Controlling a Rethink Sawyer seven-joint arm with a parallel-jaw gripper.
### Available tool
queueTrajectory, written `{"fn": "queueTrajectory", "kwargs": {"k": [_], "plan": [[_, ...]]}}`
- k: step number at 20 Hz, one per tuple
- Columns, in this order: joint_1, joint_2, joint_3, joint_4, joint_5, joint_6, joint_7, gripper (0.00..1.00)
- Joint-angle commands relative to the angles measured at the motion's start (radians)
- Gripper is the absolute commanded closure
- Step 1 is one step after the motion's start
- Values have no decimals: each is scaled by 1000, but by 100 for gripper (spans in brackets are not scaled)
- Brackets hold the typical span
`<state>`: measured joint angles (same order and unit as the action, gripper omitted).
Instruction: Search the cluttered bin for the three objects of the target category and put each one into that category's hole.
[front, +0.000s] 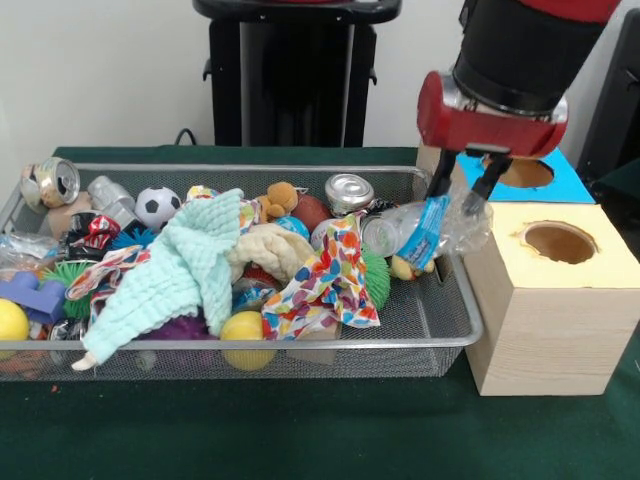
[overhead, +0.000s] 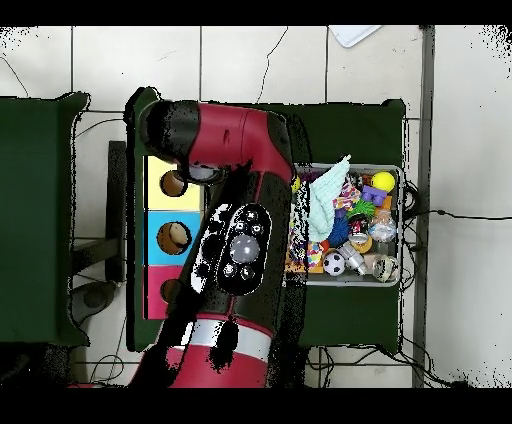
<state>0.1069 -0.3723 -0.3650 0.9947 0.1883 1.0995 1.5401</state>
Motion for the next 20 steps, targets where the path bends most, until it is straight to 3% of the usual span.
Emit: {"fn": "queueTrajectory", "kwargs": {"k": [1, 11, 17, 20], "plan": [[34, -107, 80, 277, 24, -50, 194, 100], [118, -250, 80, 527, 61, -125, 218, 100], [155, -283, 90, 654, 97, -234, 240, 100], [163, -286, 88, 674, 100, -255, 236, 100]]}}
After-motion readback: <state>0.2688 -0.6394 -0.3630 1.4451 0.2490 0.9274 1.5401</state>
